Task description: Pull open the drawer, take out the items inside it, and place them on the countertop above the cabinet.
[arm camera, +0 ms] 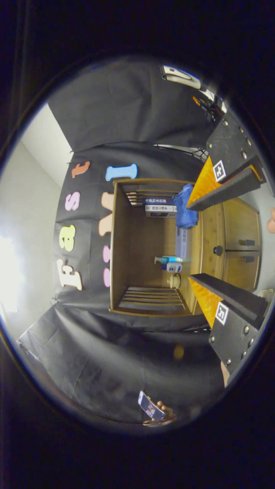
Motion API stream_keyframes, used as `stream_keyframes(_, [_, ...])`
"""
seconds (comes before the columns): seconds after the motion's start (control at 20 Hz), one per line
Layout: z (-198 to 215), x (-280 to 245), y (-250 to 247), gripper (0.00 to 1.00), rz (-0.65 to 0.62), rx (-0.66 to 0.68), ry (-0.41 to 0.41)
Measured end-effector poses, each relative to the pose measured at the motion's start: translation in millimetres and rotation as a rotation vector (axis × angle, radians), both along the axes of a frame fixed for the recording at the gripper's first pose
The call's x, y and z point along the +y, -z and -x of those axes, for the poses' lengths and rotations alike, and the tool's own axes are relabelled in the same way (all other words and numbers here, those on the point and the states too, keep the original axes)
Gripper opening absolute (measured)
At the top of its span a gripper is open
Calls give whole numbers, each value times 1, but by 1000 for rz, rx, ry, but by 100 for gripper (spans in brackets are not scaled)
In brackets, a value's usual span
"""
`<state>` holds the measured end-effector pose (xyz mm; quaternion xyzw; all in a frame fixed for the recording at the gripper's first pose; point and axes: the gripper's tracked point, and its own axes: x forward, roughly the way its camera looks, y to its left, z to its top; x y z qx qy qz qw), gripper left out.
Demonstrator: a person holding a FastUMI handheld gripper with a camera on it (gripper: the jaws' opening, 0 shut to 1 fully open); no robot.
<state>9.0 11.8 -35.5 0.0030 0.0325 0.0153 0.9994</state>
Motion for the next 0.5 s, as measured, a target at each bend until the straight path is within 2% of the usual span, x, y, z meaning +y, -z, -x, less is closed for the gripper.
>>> stream_keyframes(0.25, [-26,16,33,98,-9,50,-43])
stream_keyframes(0.5, [-72,33,83,98,44,116,-94])
